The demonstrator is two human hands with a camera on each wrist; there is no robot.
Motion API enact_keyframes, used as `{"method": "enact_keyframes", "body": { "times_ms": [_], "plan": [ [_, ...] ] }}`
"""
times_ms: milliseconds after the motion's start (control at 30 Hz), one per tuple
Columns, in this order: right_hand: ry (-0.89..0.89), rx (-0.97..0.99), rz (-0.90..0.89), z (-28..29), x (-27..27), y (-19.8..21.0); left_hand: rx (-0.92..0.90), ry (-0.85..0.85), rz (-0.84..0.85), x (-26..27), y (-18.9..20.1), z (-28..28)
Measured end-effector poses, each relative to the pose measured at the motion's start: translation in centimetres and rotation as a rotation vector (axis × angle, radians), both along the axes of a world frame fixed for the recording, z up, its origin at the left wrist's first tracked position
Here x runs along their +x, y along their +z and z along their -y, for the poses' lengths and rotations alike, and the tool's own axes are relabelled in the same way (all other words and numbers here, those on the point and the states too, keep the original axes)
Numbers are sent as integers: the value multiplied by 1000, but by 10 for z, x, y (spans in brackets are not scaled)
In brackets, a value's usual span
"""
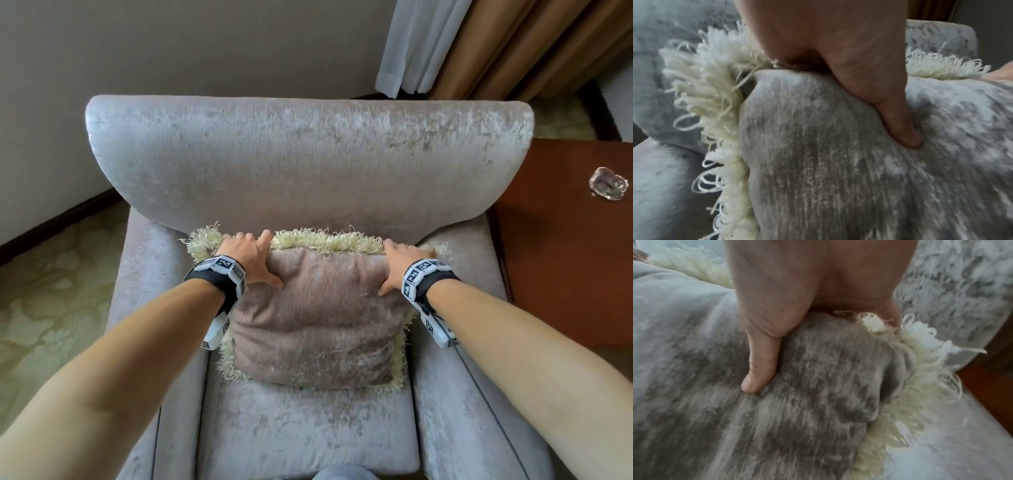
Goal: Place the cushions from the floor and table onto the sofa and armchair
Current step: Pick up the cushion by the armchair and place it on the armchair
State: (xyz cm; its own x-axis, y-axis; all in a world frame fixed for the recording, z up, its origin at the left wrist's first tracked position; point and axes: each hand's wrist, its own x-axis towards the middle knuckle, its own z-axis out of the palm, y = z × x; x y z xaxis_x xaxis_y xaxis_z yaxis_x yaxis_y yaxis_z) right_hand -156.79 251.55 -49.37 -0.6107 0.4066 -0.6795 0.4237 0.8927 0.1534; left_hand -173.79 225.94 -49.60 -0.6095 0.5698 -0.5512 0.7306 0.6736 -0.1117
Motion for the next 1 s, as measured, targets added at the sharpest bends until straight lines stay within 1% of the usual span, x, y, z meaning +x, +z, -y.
{"method": "enact_keyframes", "body": {
  "times_ms": [133,333,467,700,833,1000],
  "plan": [
    [-56,-19,-49,-1,-2,9,46,-9,-33,-2,10,5],
    [-36,11,-128,-2,-17,39,75,-2,-81,-12,36,8],
    [-39,32,-168,-5,-21,51,105,21,-113,-15,48,6],
    [-72,58,-179,-5,-15,54,151,43,-147,-8,46,1],
    [-76,58,-192,-6,-17,60,161,57,-172,-11,51,-2],
    [-93,81,-248,-13,-21,59,169,100,-229,-12,47,-3]
  ]
}}
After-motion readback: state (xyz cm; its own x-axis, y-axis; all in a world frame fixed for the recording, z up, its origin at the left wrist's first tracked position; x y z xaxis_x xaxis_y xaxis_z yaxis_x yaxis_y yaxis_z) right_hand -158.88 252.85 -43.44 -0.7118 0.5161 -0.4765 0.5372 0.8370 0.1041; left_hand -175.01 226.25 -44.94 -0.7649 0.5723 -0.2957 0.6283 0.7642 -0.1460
